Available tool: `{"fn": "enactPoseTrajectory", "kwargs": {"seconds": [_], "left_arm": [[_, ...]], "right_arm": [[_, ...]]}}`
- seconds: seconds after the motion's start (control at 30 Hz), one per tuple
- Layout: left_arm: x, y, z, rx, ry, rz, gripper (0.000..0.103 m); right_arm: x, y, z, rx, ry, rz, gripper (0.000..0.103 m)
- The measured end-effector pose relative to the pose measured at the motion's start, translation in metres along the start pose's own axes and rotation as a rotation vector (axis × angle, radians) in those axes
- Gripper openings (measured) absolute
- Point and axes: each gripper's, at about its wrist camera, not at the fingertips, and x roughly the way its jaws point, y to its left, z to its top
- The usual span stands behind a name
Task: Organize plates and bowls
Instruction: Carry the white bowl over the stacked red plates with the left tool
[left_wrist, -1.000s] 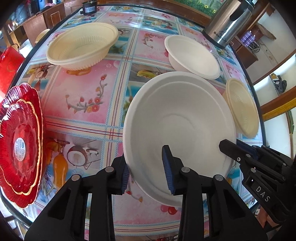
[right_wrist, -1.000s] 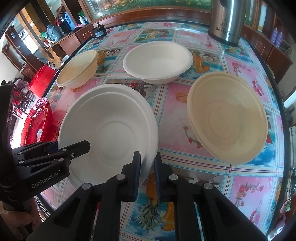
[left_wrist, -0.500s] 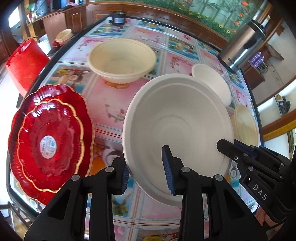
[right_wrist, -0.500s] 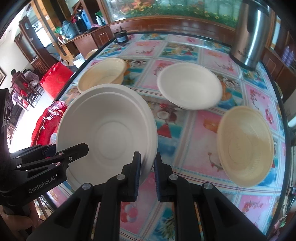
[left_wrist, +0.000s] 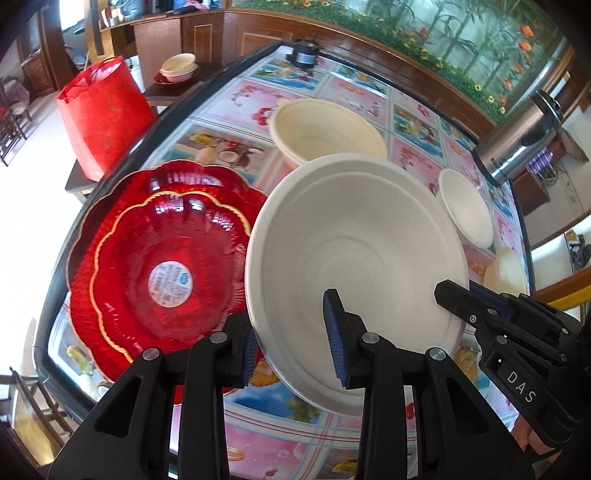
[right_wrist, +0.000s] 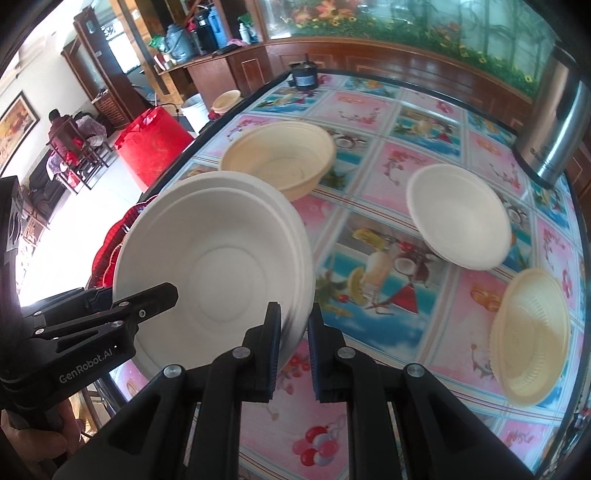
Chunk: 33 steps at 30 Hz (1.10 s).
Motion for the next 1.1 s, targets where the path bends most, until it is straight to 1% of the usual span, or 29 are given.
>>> {"fn": "enactPoseTrajectory", "kwargs": {"seconds": [0.63, 0.87, 1.1], "left_arm": [[-0.016, 0.078, 0.005, -0.114, -0.035, 0.085, 0.033], [-0.007, 0.105, 0.003, -0.144, -0.017, 0.113, 0.033], [0.007, 0.119, 0.0, -0.151, 0.008, 0.136, 0.033]], "right_arm": [[0.031, 0.076, 0.03, -0.112, 0.019, 0.063, 0.012], [0.05, 0.095, 0.033, -0.137, 0.049, 0.082, 0.012], [0.065, 0.11, 0.032, -0.169, 0.078, 0.08, 0.013]]}}
